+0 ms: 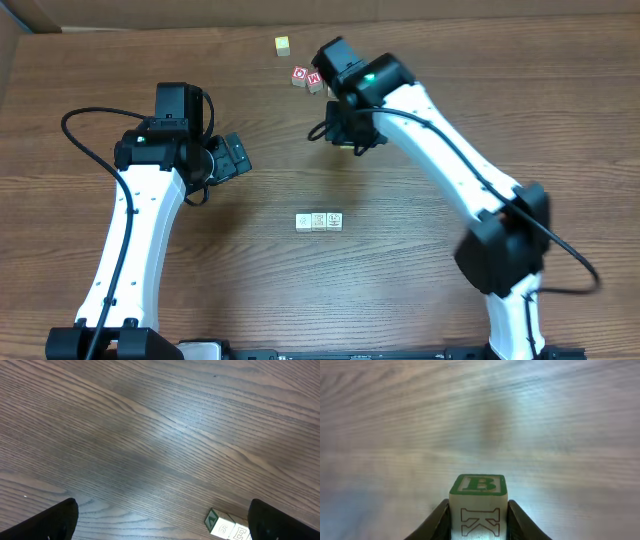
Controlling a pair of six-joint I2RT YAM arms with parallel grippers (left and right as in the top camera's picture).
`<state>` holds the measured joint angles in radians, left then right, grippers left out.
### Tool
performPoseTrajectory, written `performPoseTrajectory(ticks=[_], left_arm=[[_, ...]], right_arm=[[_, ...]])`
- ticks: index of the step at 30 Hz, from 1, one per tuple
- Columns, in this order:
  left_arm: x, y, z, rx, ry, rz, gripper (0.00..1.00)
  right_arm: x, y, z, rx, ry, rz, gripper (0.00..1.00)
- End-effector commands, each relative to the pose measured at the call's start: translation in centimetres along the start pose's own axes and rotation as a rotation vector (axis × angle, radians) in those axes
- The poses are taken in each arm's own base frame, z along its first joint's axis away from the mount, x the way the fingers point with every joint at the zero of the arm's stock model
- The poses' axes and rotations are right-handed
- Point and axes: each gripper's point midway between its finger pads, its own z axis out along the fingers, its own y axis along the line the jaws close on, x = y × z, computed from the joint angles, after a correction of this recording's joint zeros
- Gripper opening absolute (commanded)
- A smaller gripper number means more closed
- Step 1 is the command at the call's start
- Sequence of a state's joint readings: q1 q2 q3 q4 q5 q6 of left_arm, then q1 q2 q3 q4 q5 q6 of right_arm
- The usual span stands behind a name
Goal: Flip 4 blocks
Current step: 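Carry the green 'B' block with the right gripper toward the center row, then lower the green 'B' block beside the center row and open the right gripper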
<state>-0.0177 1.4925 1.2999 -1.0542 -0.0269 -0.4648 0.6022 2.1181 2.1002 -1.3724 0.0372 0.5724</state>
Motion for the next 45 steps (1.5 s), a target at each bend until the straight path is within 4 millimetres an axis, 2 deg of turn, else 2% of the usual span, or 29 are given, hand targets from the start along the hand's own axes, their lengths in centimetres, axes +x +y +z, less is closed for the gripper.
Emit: performPoseTrajectory(ticks=[1,5,11,20,31,38,45], left_arm=[[-0.4,0.0,-0.3,0.002,-0.011,0.0,1.0],[-0.4,0.0,-0.3,0.002,-0.011,0.0,1.0],[-0.4,0.0,-0.3,0.002,-0.011,0.0,1.0],[-0.4,0.0,-0.3,0.002,-0.011,0.0,1.0],[-0.4,0.0,-0.3,0.002,-0.011,0.001,1.0],[-0.4,0.0,-0.3,0.002,-0.011,0.0,1.0],[-0.4,0.0,-0.3,0.002,-0.011,0.0,1.0]], right_arm=[[0.7,-0.2,-4.9,-0.042,-0.039,-0.002,0.24],[2.2,-1.3,-5.9,-0.01,0.002,-0.002,0.24],[3.7,-2.4,-4.8,0.039,0.067,-0.003,0.24],[5.8,-3.6,-0.4,0.092,0.151,0.049,0.22],[9.1,-4.6,7.0,0.092,0.215,0.09,0.19],[10.6,-4.9,9.3,0.083,0.241,0.086,0.17],[11.5,-4.4,9.4,0.058,0.276,0.086,0.17]])
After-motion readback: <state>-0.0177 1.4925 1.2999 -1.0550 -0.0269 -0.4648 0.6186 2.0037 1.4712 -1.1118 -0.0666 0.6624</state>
